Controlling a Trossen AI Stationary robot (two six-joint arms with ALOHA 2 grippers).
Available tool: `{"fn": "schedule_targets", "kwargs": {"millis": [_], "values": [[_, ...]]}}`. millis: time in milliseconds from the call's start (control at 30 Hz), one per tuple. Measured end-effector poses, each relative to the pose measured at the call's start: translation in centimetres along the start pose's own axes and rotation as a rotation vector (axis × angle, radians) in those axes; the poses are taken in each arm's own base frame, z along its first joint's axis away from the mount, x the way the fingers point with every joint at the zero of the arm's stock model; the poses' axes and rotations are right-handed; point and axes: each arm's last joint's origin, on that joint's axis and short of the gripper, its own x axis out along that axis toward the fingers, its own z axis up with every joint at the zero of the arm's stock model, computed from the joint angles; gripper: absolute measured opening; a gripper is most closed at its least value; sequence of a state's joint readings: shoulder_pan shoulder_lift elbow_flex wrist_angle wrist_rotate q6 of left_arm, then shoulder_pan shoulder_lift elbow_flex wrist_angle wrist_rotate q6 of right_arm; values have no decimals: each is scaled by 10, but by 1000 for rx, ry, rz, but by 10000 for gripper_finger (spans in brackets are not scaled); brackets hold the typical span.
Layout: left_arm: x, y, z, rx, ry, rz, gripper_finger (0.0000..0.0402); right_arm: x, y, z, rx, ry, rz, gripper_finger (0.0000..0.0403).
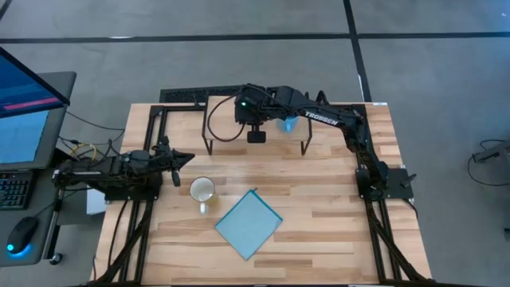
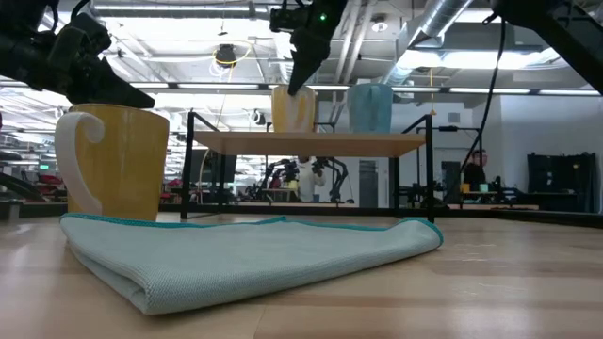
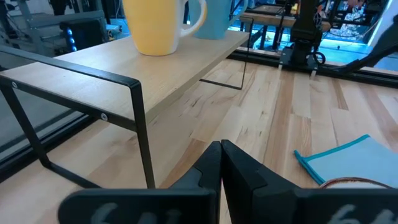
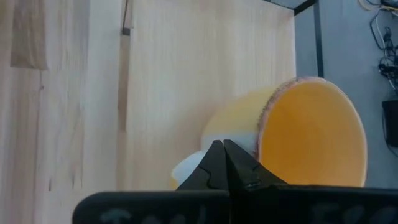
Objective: Stack small to large cups/mugs on shelf
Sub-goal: Put the yellow mug on the shelf
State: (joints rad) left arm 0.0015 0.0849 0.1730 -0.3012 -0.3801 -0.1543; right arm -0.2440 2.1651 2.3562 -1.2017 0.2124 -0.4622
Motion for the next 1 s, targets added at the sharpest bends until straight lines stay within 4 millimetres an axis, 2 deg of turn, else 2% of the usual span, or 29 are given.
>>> {"fn": "schedule_targets", "kwargs": {"millis": [400,667,833,1000], "values": [[0,0,0,0,0,0,0,-2,-2,5,3,-58,-25,1],[0,0,0,0,0,0,0,-40,-10,13,23,-234,-64,1],[0,0,0,0,0,0,0,-43,-20,5,45,-167,-156,1],[0,0,0,0,0,-2,0,-38,-30,-8,65,-96,-131,2]]}}
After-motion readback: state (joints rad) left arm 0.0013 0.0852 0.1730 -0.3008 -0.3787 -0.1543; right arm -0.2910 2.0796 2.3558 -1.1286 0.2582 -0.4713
